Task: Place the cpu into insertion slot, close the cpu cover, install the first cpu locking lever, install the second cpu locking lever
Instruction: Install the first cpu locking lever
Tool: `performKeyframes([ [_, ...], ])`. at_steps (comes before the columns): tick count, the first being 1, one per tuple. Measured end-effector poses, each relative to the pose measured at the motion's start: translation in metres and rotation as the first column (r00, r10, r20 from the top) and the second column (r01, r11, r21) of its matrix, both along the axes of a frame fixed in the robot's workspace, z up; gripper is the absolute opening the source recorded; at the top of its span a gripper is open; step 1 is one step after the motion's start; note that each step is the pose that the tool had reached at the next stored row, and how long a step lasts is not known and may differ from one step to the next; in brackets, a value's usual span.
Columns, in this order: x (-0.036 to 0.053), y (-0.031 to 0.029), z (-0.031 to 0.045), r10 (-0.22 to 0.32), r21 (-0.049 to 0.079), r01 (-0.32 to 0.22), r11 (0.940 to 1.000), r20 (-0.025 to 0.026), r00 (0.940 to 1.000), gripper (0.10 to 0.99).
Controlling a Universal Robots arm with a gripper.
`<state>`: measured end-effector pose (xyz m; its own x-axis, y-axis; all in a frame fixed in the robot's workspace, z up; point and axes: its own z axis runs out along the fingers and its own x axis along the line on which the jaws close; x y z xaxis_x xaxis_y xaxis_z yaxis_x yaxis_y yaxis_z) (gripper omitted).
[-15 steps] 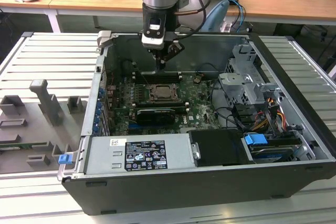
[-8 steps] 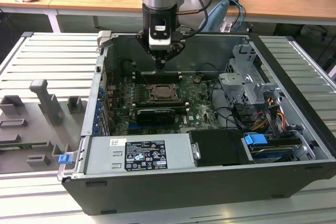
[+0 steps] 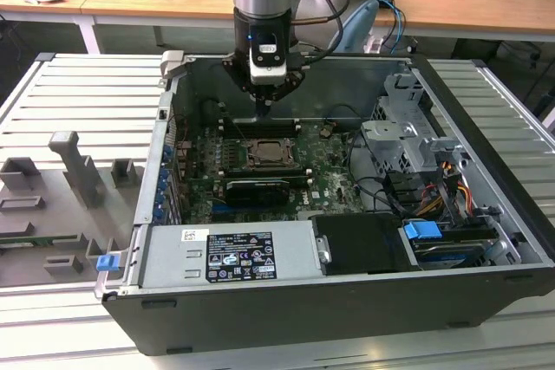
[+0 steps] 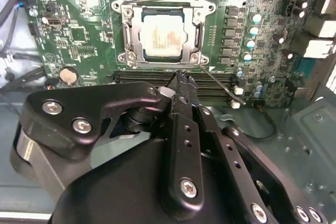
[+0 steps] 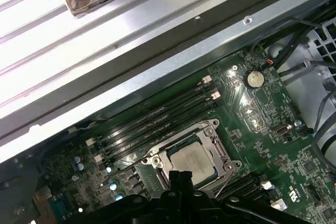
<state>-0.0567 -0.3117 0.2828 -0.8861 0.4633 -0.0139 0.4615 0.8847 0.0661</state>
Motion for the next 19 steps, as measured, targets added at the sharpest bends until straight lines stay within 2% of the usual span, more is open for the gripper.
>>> performKeyframes([
  [4, -0.0008, 0.0, -0.0005, 0.056, 0.0, -0.056, 0.9984, 0.0, 0.9984, 0.106],
  [5, -0.001, 0.0, -0.0007, 0.084, 0.0, -0.084, 0.9964, 0.0001, 0.9964, 0.106],
  [7, -0.001, 0.0, -0.0012, 0.149, 0.0, -0.149, 0.9889, 0.0001, 0.9889, 0.106],
  [10, -0.0015, 0.0, -0.0015, 0.197, 0.0, -0.197, 0.9804, 0.0001, 0.9804, 0.106],
  [12, -0.0017, 0.0, -0.0017, 0.233, 0.0, -0.233, 0.9726, 0.0, 0.9726, 0.106],
  [15, -0.0017, 0.0, -0.0023, 0.317, 0.0, -0.317, 0.9485, 0.0002, 0.9485, 0.106],
  [18, -0.0017, 0.0, -0.0032, 0.371, 0.0, -0.371, 0.9288, -0.0001, 0.9288, 0.106],
  [19, -0.0017, 0.0, -0.0036, 0.394, 0.0, -0.394, 0.919, 0.0, 0.919, 0.106],
])
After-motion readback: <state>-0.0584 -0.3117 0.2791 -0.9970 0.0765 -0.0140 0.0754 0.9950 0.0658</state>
